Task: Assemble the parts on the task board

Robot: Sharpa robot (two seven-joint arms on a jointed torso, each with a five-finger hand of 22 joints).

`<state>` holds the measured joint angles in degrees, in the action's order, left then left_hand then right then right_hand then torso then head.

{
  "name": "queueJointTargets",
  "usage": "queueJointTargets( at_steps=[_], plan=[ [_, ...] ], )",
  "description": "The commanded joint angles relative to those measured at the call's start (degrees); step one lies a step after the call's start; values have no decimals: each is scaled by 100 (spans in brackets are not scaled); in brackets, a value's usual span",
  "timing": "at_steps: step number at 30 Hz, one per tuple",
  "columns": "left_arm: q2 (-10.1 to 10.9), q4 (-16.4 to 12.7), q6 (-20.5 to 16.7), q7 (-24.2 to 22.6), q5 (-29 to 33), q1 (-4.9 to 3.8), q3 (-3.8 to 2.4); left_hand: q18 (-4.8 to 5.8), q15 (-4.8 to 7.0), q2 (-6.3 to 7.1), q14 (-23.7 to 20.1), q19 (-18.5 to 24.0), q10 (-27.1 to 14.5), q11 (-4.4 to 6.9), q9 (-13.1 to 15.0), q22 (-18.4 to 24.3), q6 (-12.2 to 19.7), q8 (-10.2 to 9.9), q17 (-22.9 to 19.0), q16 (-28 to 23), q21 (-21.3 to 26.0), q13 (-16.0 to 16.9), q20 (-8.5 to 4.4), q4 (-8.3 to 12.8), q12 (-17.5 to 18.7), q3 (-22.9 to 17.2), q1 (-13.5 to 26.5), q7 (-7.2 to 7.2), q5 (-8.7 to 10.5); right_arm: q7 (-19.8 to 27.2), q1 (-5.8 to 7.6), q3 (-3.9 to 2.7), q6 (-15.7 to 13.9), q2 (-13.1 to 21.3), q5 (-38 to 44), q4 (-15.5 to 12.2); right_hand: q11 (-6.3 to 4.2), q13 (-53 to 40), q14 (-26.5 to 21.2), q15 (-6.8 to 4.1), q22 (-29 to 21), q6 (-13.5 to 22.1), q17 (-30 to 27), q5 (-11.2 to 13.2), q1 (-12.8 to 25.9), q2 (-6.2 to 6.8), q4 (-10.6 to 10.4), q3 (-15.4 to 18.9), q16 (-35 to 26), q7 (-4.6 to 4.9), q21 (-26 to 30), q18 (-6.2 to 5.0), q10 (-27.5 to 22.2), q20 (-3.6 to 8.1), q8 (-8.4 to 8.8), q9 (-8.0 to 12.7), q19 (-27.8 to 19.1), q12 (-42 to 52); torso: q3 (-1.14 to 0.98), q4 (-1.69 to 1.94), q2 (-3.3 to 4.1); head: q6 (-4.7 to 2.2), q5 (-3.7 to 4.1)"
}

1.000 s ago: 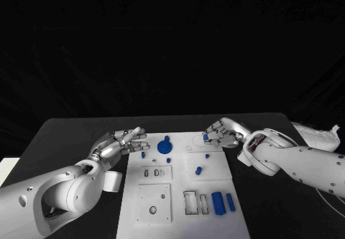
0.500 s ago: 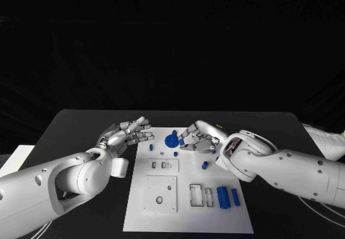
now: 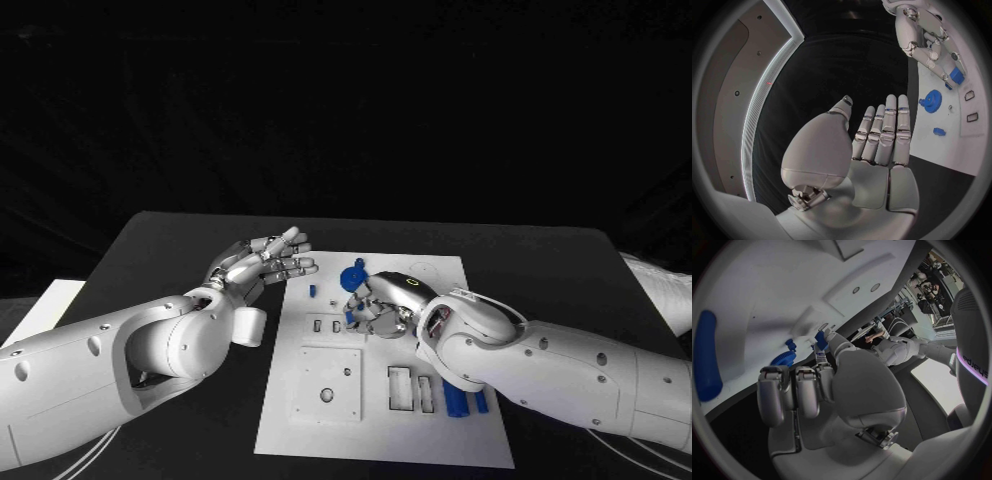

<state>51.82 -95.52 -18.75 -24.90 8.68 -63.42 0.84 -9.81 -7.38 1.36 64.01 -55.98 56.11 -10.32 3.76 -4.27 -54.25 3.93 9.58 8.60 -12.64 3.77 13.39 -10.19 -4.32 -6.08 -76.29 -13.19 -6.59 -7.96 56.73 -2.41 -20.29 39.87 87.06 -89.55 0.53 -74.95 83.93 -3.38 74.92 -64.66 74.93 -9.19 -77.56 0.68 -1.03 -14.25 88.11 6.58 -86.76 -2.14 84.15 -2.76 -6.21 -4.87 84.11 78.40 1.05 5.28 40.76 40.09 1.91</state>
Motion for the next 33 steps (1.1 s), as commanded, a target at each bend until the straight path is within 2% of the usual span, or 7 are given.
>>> queueJointTargets(
  at_steps=[1, 7, 13, 28, 33],
  plan=[
    [-14, -13, 144, -68, 43, -2, -3, -72, -6, -62, -24, -15, 36, -18, -1, 7, -9, -15, 9, -28, 28, 2, 26, 35, 13, -8, -17, -25, 26, -332, -26, 0, 313, -54, 472, 35, -45, -702, 513, -36, 763, -235, 1051, 14, 83, -3, -43, 0, 2, -191, 8, 50, 64, 33, -125, -80, 254, -31, -4, -2, 7, 38, -10],
    [-22, -14, 146, -61, 43, -2, -3, -72, -6, -62, -24, -15, 36, -18, -1, 7, -9, -15, 9, -28, 28, 2, 26, 35, 13, -8, -17, -25, 26, -406, -53, 15, 470, -144, 585, 76, -46, -705, 512, -37, 760, -238, 1044, 18, 112, 10, -49, 7, -2, -193, 9, 50, 67, 34, -125, -79, 253, -27, -14, 3, 10, 87, -4],
    [-27, -21, 152, -51, 43, -2, -3, -72, -6, -62, -24, -15, 36, -18, -1, 7, -9, -15, 9, -28, 28, 2, 26, 35, 13, -8, -17, -25, 26, -468, -61, 19, 477, -196, 668, 111, -46, -706, 512, -37, 756, -238, 1042, 20, 126, 15, -52, 10, -2, -193, 12, 49, 67, 34, -124, -78, 251, -28, -9, 0, 9, 100, 1],
    [-17, -45, 147, -40, 44, -3, -2, -72, -6, -62, -24, -15, 36, -18, -1, 7, -9, -15, 9, -28, 28, 2, 26, 35, 13, -8, -17, -25, 26, -596, -63, 21, 593, -248, 780, 154, -39, -629, 507, -35, 728, -203, 1018, 29, 195, 66, -58, 22, -14, -181, 26, 43, 14, 35, -100, -65, 239, -149, -6, 2, 5, 96, 24],
    [-9, -54, 145, -37, 44, -3, -2, -72, -2, -74, -18, -22, 54, -14, 0, 9, -21, -13, 16, -35, 32, 3, 24, 48, 8, -10, -16, -20, 27, -683, -63, 21, 759, -248, 843, 137, -11, -518, 502, -16, 696, -128, 996, 52, 283, 161, -69, 57, -26, -142, 44, 37, -70, 25, -49, -40, 223, -325, -7, 1, 7, 101, 26]
  ],
)
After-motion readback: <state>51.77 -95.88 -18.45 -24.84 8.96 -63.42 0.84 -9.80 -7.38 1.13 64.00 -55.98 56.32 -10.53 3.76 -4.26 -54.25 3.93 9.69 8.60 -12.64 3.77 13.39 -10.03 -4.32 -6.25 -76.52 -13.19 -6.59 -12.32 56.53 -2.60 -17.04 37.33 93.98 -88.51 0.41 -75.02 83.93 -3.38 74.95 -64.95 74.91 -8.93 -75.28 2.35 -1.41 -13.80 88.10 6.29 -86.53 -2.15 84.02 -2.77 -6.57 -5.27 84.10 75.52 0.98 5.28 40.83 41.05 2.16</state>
